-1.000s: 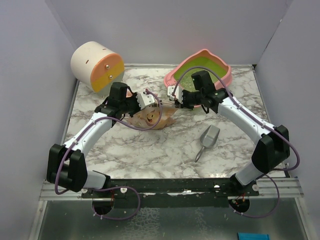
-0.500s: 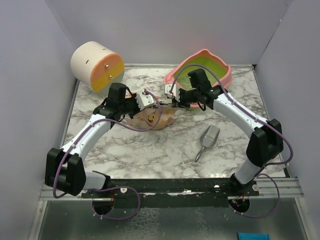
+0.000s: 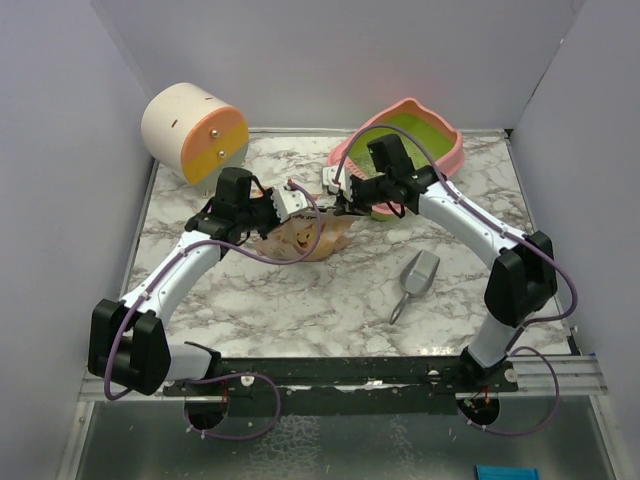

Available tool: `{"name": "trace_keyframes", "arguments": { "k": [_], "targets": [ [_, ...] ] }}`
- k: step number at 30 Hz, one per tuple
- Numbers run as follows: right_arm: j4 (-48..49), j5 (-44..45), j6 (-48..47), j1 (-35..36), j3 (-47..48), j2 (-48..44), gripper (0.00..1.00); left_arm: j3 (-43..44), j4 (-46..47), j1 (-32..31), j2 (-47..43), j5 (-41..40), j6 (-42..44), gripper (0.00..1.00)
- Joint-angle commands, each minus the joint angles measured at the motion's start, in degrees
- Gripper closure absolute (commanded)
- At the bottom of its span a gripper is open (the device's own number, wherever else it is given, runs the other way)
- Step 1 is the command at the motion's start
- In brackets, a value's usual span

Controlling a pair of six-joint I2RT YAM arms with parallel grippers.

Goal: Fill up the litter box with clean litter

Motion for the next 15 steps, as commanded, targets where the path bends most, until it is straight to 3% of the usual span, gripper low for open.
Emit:
{"name": "trace_keyframes", "arguments": {
  "k": [1,13,15],
  "targets": [
    [0.31,-3.63,-0.69,1.00,2.00,3.49,0.99,0.11,6.07,-0.70,-2.65,4.72,-0.72,1.00],
    [1.26,-3.50,2.12,2.31,2.15,8.90,0.99,-0.19,9.14,-0.84,-2.52,5.23,-2.92,1.00],
    [3.36,-2.79,4.18,2.31,1.27,8.46,0.89,-0.10,9.10,-0.84,-2.39,5.42,-3.83,1.00]
  ]
}}
